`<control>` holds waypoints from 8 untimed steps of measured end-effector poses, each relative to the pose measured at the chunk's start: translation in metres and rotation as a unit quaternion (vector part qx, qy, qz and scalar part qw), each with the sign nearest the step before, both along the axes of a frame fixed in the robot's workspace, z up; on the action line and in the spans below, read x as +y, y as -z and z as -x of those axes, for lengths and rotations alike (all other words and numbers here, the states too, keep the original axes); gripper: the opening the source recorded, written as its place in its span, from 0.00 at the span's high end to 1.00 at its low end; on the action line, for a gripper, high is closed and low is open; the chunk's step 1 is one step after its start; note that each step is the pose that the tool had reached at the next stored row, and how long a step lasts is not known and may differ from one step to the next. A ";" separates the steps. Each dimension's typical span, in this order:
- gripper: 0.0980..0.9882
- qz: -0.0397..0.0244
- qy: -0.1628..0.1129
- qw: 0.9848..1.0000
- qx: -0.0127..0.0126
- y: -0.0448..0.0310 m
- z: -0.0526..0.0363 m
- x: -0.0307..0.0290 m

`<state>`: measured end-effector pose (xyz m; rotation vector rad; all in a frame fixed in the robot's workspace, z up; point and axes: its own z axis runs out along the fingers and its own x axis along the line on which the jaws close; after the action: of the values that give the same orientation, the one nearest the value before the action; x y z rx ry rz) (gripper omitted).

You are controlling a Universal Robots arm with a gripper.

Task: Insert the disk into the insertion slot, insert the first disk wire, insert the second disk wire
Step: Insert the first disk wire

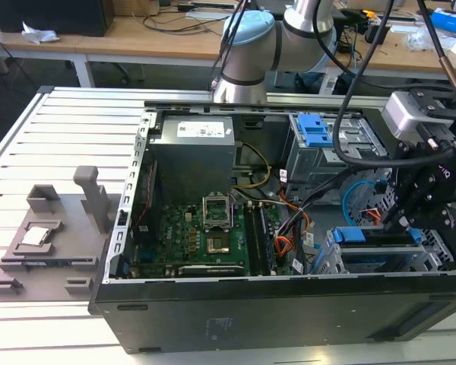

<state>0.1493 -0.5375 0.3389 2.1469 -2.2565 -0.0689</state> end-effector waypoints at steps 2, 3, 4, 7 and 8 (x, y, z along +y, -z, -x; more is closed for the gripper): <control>0.93 0.000 0.000 1.000 0.000 0.0012 -0.0004 0.0000; 0.93 0.000 0.000 1.000 0.000 0.0022 -0.0007 0.0000; 0.93 0.000 0.000 1.000 0.000 0.0029 -0.0009 0.0000; 0.93 0.000 0.000 1.000 0.000 0.0036 -0.0013 0.0000; 0.93 0.000 0.000 1.000 0.000 0.0038 -0.0013 0.0000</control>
<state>0.1506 -0.5376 0.3351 2.1467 -2.2565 -0.0688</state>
